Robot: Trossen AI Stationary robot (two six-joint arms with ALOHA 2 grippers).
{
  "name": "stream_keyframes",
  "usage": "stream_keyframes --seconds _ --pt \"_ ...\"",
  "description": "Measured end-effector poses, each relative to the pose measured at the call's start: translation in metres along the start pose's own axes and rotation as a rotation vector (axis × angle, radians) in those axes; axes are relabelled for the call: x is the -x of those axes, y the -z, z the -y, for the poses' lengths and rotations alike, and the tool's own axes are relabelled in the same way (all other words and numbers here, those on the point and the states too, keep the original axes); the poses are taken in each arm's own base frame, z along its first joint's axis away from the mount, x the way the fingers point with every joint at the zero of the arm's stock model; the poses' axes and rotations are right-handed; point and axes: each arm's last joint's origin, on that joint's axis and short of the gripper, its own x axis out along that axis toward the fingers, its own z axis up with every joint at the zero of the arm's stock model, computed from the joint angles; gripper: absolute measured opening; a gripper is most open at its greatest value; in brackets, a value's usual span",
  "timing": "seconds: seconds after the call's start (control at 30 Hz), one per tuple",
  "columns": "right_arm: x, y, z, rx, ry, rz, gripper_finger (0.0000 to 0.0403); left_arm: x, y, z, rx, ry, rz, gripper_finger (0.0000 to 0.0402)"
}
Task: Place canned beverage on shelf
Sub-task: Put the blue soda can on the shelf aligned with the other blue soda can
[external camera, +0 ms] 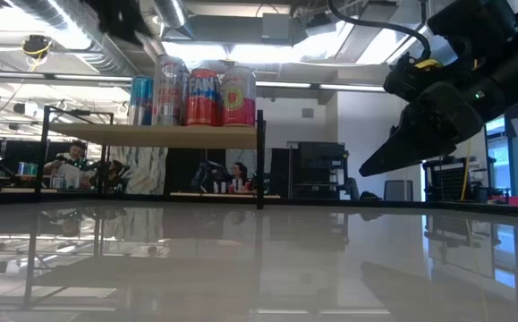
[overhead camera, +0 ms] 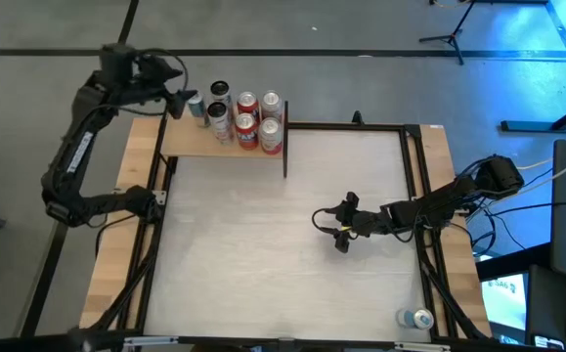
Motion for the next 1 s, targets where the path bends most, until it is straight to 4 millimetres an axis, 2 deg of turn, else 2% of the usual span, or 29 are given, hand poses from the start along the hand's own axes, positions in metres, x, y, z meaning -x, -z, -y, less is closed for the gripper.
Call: stream_keyframes --seconds 0.2,0.37,0.53,0.67,0.8,1.0 --pt "0.0 -0.001 0.0 -0.004 -0.003 0.009 0.0266 0.038 -0.012 0.025 -0.005 0.204 0.178 0.0335" --pt "0.0 -0.01 -0.004 -0.003 -0.021 0.062 0.0266 0.054 -0.011 0.051 -0.029 0.372 0.203 0.0335" --pt "-0.001 -0.027 -0.01 0.048 -0.03 0.094 0.0266 0.051 0.005 0.077 -0.029 0.485 0.147 0.0335" --pt "0.002 -0.044 -0.015 0.096 -0.028 0.069 0.0266 0.042 0.028 0.101 -0.04 0.569 0.077 0.0335" --pt "0.008 -0.059 -0.021 0.136 -0.009 -0.031 0.0266 0.035 0.053 0.126 -0.044 0.616 0.041 0.0335" --pt "0.028 -0.081 -0.038 0.166 -0.003 -0.187 0.0266 0.027 0.081 0.167 -0.057 0.721 0.103 0.0335"
